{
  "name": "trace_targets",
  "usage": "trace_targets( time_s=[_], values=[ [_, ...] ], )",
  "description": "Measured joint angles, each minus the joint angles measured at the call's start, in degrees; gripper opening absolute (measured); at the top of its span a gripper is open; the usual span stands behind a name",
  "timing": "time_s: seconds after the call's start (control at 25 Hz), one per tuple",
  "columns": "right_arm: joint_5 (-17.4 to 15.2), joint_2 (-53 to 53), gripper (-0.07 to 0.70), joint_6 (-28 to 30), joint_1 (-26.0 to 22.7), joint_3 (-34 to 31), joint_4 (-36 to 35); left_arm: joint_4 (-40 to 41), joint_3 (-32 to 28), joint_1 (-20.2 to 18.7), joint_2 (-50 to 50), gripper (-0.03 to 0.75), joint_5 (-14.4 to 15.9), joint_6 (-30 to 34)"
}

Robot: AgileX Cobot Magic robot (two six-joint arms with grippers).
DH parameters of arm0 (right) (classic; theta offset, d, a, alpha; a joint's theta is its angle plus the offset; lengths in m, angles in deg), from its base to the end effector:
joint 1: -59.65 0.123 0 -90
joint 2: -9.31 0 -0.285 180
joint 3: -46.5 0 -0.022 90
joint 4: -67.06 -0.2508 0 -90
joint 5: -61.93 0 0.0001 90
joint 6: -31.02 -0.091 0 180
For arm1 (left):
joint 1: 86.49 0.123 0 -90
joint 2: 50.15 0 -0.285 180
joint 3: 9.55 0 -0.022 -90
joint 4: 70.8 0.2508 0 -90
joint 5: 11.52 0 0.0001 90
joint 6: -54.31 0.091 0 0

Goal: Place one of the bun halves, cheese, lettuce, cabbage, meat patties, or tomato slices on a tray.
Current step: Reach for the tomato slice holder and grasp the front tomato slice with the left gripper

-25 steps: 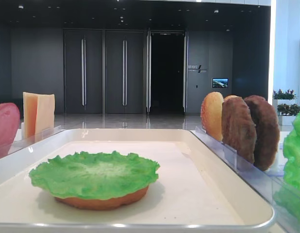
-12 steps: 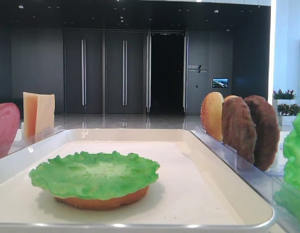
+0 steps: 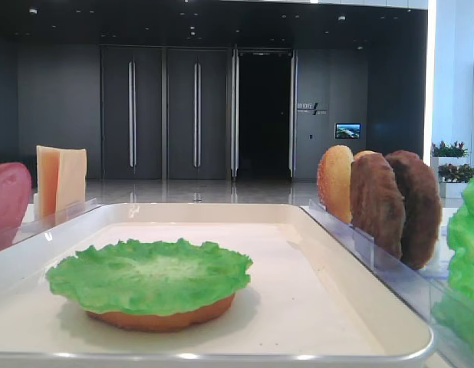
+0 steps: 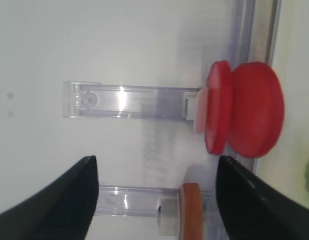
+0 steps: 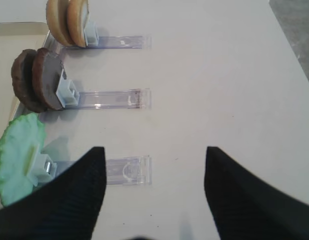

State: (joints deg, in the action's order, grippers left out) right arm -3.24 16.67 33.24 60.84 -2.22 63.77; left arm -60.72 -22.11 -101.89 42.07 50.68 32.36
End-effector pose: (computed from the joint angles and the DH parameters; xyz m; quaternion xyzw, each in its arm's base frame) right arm -0.0092 0.0046 0.2705 -0.0282 0.8706 0.0242 0.4906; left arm 0.2736 -0.0607 0.2776 -0.0247 0.9899 0.0414 0.1332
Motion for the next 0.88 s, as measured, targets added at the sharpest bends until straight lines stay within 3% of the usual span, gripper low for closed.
trace_targets(
  time_s=[0.48,0.88],
  values=[
    [0.00,0.00,0.440,0.00,0.20,0.00,-0.21,-1.49,0.43,-9.44,4.79,0.555,-1.87,-5.80],
    [0.00,0.00,0.440,0.00,0.20,0.00,-0.68,-2.93,0.43,-10.87,10.09,0.555,-5.15,-6.65]
  ],
)
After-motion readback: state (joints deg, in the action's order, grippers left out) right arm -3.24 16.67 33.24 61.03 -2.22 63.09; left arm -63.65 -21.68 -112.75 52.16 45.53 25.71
